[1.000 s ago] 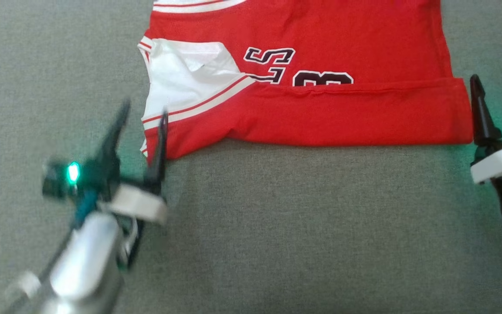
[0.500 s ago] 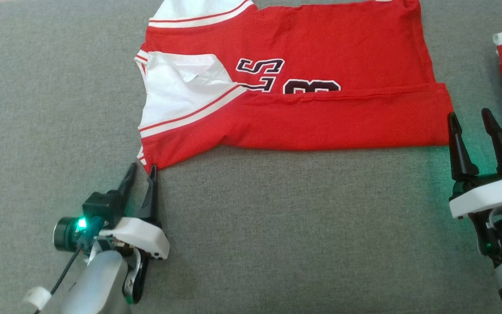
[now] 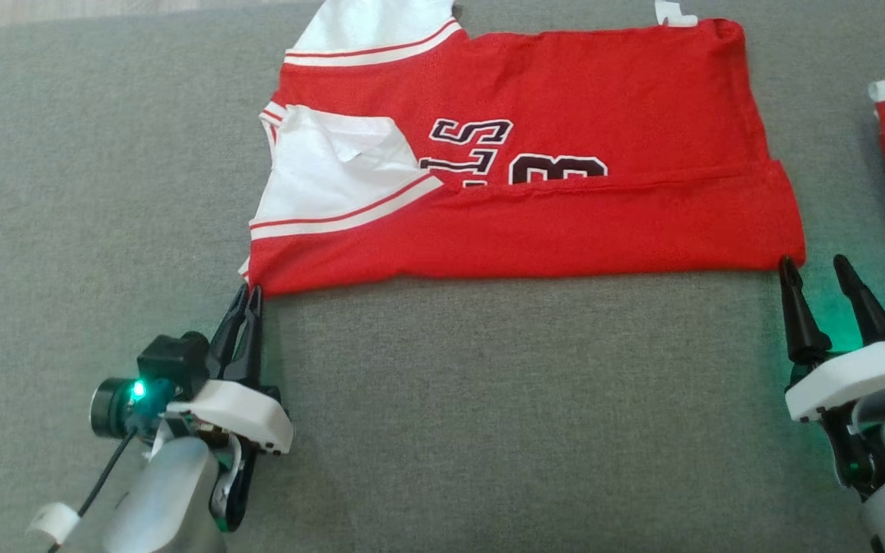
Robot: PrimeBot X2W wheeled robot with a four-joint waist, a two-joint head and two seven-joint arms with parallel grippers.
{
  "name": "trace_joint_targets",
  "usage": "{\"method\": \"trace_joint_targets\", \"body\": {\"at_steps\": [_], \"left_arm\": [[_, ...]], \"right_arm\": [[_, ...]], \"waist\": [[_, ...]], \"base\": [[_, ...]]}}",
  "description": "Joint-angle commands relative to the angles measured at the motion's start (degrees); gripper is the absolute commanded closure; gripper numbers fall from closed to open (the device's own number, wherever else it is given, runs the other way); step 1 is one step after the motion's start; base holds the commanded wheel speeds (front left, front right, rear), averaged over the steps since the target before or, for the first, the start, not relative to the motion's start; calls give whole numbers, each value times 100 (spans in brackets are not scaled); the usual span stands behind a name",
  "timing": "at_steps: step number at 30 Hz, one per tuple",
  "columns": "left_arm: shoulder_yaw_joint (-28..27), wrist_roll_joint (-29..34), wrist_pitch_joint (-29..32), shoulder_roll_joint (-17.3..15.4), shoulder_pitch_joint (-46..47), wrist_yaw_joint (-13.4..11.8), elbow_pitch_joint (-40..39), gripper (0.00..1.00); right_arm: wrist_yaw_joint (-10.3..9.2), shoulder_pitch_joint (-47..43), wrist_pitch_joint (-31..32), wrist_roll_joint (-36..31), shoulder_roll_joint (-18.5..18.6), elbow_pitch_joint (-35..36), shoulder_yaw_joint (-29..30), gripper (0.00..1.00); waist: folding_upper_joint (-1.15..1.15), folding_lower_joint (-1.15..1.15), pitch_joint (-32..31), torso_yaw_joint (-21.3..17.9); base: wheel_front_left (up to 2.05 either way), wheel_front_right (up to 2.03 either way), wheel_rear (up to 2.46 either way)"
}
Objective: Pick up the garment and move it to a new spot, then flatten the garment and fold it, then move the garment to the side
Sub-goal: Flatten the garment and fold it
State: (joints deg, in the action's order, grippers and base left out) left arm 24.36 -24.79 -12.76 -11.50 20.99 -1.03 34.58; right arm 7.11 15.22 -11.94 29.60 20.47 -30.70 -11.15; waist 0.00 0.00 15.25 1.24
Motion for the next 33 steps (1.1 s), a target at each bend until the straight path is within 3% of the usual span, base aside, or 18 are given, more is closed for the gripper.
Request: {"method": "trace_joint_targets", "body": {"at_steps": [1,8,9,10,12,20,26,33], "left_arm": [[-218,2,-88,-208,94,-42,-177,100],[-203,8,-111,-258,137,-55,-274,100],[-193,10,-114,-257,139,-52,-283,100],[-184,12,-118,-254,143,-51,-290,100],[-166,11,-125,-245,142,-44,-296,100],[-113,-25,-158,-227,-140,-57,-486,100],[152,11,-67,-315,-893,-6,-849,100],[444,96,175,-486,-1799,-131,-1556,100]], "right_arm": [[37,97,53,41,60,36,-49,0],[37,348,262,136,-33,-247,-83,2],[37,374,303,177,-45,-278,-109,15],[37,395,347,217,-45,-302,-152,40],[37,416,420,297,-20,-345,-235,100],[37,142,454,620,225,-330,-302,100],[37,-444,460,789,617,11,-371,100],[37,-1365,586,869,1000,534,-197,100]], "waist": [[0,0,1,41],[0,0,89,164],[0,0,93,178],[0,0,96,195],[0,0,88,223],[0,0,-166,298],[0,0,-518,285],[0,0,-738,311]], "base": [[0,0,0],[0,0,0],[0,0,0],[0,0,0],[0,0,0],[0,0,0],[0,0,0],[0,0,0]]}}
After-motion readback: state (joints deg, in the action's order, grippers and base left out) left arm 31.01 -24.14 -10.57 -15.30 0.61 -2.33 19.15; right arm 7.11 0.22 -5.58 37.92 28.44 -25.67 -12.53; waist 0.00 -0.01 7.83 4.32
